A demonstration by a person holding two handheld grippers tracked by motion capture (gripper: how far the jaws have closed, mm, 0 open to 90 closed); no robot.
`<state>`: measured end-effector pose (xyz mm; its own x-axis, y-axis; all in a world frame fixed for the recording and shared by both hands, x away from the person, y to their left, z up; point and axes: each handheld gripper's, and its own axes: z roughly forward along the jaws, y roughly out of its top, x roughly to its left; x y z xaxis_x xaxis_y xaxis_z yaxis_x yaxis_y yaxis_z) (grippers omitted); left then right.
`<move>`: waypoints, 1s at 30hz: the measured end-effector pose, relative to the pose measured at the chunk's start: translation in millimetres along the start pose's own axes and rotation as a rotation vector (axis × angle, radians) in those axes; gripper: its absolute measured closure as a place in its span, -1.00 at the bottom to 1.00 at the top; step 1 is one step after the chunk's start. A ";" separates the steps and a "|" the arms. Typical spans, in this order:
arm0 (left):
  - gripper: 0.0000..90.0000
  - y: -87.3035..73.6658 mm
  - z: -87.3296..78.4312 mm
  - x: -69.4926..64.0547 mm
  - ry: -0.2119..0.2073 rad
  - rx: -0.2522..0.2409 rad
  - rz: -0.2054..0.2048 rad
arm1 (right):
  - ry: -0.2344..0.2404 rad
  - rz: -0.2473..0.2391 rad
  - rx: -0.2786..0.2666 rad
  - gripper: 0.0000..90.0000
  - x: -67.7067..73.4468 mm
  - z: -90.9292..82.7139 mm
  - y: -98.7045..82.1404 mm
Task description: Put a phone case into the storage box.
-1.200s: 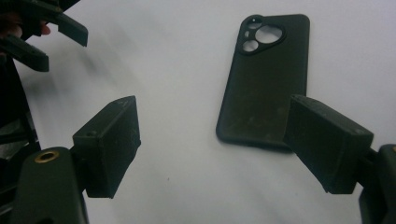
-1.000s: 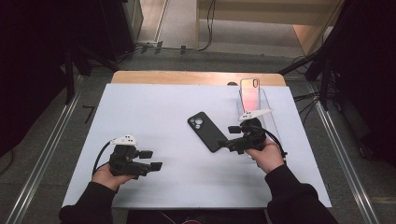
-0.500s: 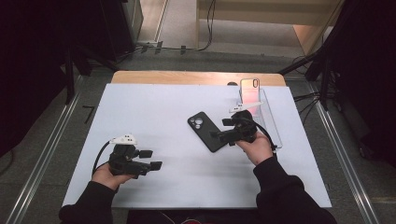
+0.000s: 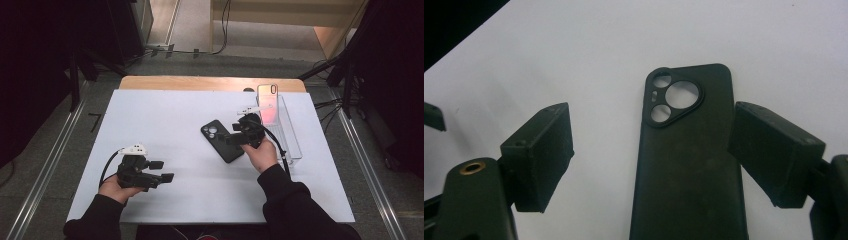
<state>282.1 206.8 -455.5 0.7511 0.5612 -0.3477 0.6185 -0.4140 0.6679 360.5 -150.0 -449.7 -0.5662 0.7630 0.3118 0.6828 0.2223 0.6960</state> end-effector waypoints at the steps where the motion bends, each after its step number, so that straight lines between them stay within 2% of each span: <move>1: -0.34 -0.1 -0.1 -0.1 0.000 0.000 0.001 | -0.012 -0.001 0.002 -0.64 -0.2 2.3 0.4; 7: -0.34 -0.1 -0.8 -0.5 -0.003 -0.002 0.001 | -0.027 -0.021 0.039 -0.64 -1.1 14.7 0.9; 11: -0.34 0.4 0.3 -0.2 -0.003 0.000 0.005 | -0.028 -0.025 0.037 -0.66 -2.3 20.4 -0.1; 14: -0.34 0.7 -0.1 -0.2 -0.001 0.000 0.003 | -0.050 -0.046 0.022 -0.82 -3.1 23.2 -0.6; 15: -0.34 0.7 -0.2 -0.2 -0.001 -0.001 0.002 | -0.057 -0.052 0.017 -0.96 -3.7 23.9 -0.8; 16: -0.34 0.7 -0.3 -0.2 0.000 0.000 0.001 | -0.061 -0.045 0.009 -1.00 -4.4 24.6 -0.9; 19: -0.34 0.6 0.4 -0.5 -0.001 -0.001 0.003 | -0.041 -0.018 0.003 -1.00 -7.7 26.6 -2.0; 22: -0.34 0.5 0.6 -0.8 -0.003 -0.002 0.006 | -0.065 -0.029 0.013 -1.00 -7.8 30.4 -3.4; 30: -0.34 0.4 0.2 -1.0 -0.003 -0.002 0.007 | -0.081 -0.042 0.059 -1.00 -9.0 41.4 -7.2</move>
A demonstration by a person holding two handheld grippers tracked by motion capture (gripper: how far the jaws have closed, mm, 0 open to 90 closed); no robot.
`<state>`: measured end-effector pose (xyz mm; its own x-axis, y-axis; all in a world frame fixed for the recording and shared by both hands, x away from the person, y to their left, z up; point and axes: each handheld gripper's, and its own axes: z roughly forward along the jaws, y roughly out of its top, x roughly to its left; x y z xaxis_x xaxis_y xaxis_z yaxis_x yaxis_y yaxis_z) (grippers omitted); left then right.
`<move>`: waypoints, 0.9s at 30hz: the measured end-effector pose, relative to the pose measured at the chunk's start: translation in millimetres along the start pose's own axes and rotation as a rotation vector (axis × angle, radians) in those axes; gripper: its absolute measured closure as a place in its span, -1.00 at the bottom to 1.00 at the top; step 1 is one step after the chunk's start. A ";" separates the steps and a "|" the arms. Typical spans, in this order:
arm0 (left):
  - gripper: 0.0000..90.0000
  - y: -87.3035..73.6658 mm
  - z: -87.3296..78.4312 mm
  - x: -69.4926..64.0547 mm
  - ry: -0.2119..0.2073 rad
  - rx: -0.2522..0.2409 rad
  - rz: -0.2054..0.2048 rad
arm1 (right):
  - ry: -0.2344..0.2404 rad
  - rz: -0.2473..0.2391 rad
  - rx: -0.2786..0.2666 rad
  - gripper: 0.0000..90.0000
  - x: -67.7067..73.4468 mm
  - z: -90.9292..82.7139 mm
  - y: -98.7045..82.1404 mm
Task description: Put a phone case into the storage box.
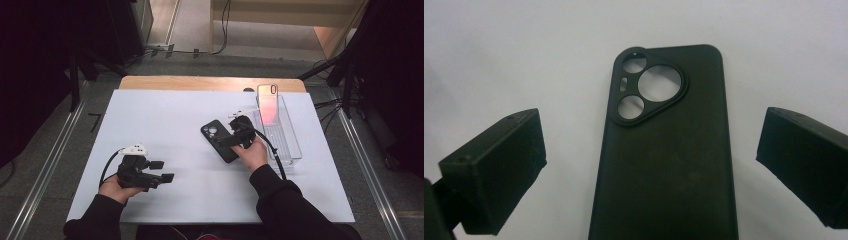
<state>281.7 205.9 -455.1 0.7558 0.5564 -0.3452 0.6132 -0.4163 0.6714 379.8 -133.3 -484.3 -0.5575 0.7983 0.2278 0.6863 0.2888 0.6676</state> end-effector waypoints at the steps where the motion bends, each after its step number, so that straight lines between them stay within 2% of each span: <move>1: -0.34 0.0 0.1 -0.1 0.000 -0.001 0.000 | 0.001 0.000 0.004 -1.00 0.1 1.1 -0.4; 11: -0.34 0.1 0.0 -0.2 0.000 0.000 0.001 | -0.019 -0.011 0.050 -1.00 -3.4 11.6 -5.1; 22: -0.34 0.2 -0.3 -0.7 -0.001 0.003 0.004 | -0.019 -0.014 0.090 -1.00 -3.2 22.8 -9.8; 27: -0.34 0.2 -0.4 -1.0 -0.002 0.001 0.003 | -0.055 -0.071 0.098 -1.00 0.4 26.4 -11.8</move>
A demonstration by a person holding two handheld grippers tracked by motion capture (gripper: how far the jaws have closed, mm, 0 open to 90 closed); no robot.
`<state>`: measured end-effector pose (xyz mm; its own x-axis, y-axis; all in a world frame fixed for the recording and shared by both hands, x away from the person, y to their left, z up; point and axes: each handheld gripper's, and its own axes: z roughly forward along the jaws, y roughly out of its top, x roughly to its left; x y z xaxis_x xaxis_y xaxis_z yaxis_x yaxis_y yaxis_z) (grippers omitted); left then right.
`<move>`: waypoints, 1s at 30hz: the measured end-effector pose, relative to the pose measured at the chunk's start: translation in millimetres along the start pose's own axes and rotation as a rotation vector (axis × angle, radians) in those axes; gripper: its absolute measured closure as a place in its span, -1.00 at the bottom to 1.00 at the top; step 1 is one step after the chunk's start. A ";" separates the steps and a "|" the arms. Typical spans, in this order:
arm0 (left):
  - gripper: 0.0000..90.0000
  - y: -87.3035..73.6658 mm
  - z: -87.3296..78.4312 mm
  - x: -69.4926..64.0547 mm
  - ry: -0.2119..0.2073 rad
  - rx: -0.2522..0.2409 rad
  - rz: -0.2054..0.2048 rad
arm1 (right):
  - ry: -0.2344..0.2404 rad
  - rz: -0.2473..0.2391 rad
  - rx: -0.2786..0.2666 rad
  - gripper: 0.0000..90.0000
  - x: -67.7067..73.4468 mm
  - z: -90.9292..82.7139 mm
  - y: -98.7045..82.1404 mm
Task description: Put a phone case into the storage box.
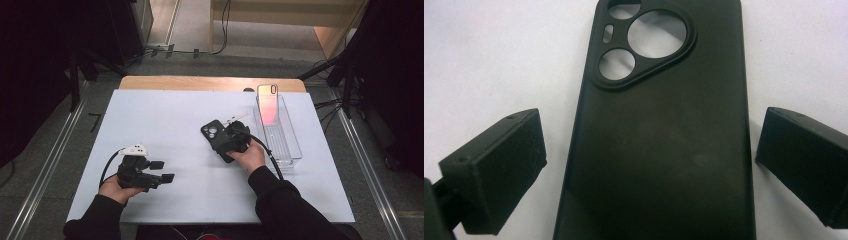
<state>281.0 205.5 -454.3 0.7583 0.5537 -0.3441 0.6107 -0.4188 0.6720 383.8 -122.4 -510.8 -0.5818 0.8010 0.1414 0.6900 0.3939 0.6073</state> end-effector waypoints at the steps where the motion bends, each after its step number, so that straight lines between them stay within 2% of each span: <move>1: -0.34 0.0 0.0 -0.2 0.001 0.000 0.000 | -0.004 -0.001 0.000 -1.00 0.9 0.3 -0.3; 4: -0.34 0.0 0.2 -0.5 0.001 -0.002 0.000 | -0.020 -0.009 -0.002 -1.00 2.5 0.7 -1.3; 7: -0.34 -0.1 0.6 -0.9 0.000 -0.001 -0.001 | -0.058 -0.022 -0.016 -0.88 3.5 -0.8 -3.9; 17: -0.34 0.1 1.5 -1.4 0.001 0.002 0.001 | -0.095 -0.060 -0.013 -0.83 8.9 0.9 -5.5; 30: -0.34 0.4 1.1 -1.8 0.002 0.004 0.004 | -0.097 -0.052 -0.042 -0.74 7.7 -0.5 -8.9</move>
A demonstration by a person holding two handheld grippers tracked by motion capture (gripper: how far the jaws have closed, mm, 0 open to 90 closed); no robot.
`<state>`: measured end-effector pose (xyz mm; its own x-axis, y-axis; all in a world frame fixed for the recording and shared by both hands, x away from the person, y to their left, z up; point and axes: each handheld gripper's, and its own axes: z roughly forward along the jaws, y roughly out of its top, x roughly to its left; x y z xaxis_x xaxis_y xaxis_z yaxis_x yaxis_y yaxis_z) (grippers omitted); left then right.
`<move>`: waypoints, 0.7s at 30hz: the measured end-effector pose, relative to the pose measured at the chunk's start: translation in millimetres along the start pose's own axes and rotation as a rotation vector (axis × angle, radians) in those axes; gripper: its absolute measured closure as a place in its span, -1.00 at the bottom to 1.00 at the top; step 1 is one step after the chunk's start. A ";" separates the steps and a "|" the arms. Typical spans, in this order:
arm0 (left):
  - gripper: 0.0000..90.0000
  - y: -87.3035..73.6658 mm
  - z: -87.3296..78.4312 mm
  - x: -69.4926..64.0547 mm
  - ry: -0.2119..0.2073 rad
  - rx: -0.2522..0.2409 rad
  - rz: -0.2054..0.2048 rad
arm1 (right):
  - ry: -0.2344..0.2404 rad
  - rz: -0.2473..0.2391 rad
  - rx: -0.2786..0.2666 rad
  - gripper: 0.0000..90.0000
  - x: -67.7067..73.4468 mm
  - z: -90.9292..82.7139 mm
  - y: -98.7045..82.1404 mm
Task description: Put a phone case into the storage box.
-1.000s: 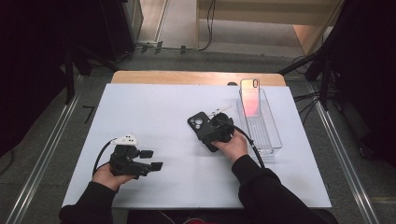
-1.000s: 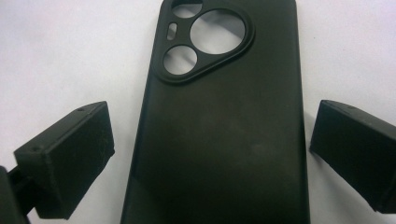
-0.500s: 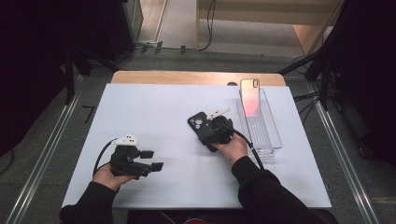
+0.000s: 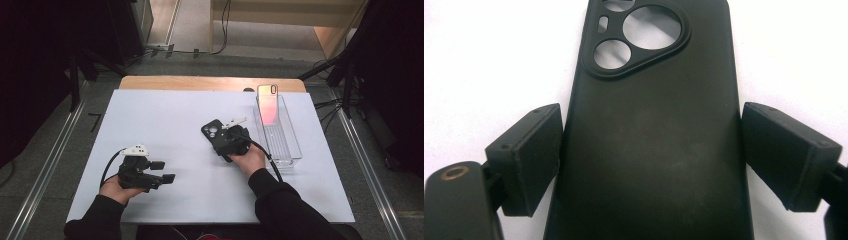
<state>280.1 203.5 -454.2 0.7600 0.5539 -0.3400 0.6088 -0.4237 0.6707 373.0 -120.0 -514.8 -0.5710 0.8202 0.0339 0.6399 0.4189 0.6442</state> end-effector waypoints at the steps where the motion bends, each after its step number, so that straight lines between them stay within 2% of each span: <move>1: -0.34 0.0 -0.1 0.2 -0.001 0.000 -0.001 | 0.000 0.000 -0.001 -0.73 -0.3 -0.2 -0.1; 7: -0.34 0.2 -0.5 0.5 0.001 -0.007 -0.001 | 0.007 0.004 -0.017 -0.71 -1.9 -0.7 -1.7; 16: -0.34 0.6 -0.9 0.2 0.000 -0.008 -0.001 | 0.035 0.036 -0.030 -0.70 -6.4 -2.6 -1.8; 21: -0.34 1.2 -1.5 0.4 -0.003 -0.015 -0.008 | 0.044 0.036 -0.049 -0.70 -5.5 -8.1 1.2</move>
<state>280.8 204.3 -452.5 0.7560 0.5549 -0.3471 0.6112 -0.4087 0.6778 372.7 -127.2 -508.0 -0.5711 0.8159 0.0904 0.6350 0.3693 0.6785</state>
